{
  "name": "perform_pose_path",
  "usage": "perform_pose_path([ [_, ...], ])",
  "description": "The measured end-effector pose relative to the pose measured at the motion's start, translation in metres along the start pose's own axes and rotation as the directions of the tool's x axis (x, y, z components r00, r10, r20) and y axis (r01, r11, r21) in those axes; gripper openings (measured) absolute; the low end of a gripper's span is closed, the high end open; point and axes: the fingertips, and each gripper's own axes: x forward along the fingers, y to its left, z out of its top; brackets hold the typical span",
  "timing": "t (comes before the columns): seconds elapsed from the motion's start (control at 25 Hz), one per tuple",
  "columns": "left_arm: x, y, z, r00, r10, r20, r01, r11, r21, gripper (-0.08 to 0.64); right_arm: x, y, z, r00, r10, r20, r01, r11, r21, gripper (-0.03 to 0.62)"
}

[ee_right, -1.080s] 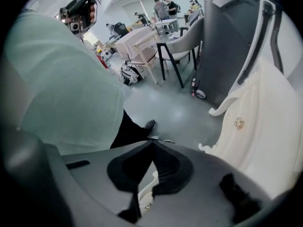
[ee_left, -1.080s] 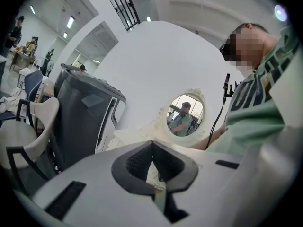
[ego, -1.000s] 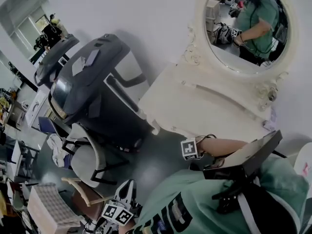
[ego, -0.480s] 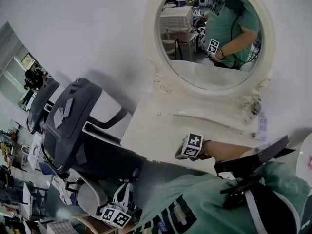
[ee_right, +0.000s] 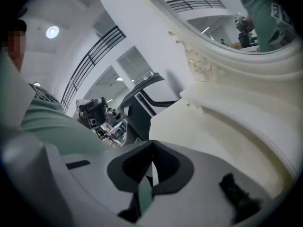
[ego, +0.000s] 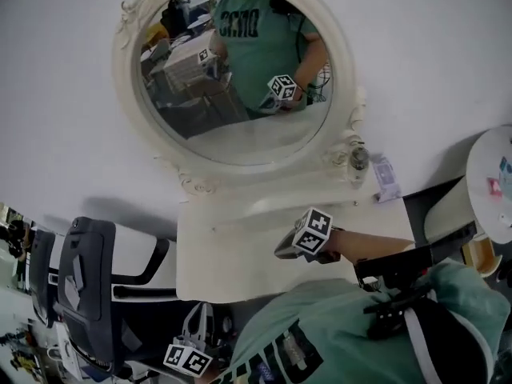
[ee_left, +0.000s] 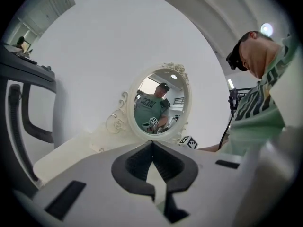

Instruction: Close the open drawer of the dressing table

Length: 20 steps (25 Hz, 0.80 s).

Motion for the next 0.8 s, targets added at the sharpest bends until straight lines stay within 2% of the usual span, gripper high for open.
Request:
perform_pose_path([
  [0.12,0.020,0.018,0.015,0.995,-0.099,-0.024,0.100,0.994,0.033,0.009,-0.009,-0.004,0.011,0.991,-0.087,0.100,0.083,0.995,0.048,0.011],
  [0.2,0.031,0.032,0.028,0.986,-0.165,-0.034,0.166,0.985,0.045,0.009,-0.020,-0.007,0.028,0.964,-0.171,0.202,0.154,0.983,0.101,0.011],
  [0.32,0.039,0.047,0.045,0.962,-0.262,-0.078,0.267,0.961,0.067,0.009,-0.042,0.000,0.053,0.882,-0.299,0.365,0.238,0.950,0.204,0.011],
  [0.4,0.042,0.054,0.053,0.943,-0.315,-0.107,0.324,0.943,0.078,0.009,-0.056,0.011,0.062,0.824,-0.377,0.423,0.299,0.924,0.240,0.011],
  [0.56,0.059,0.059,0.062,0.904,-0.401,-0.147,0.413,0.908,0.065,0.009,-0.087,0.030,0.065,0.716,-0.497,0.490,0.395,0.868,0.302,0.011],
  [0.64,0.071,0.053,0.062,0.888,-0.431,-0.162,0.447,0.892,0.075,0.009,-0.099,0.039,0.060,0.689,-0.531,0.493,0.433,0.847,0.307,0.011],
  [0.8,0.096,0.033,0.058,0.870,-0.467,-0.161,0.482,0.873,0.071,0.009,-0.125,0.047,0.043,0.658,-0.579,0.480,0.501,0.814,0.295,0.011],
])
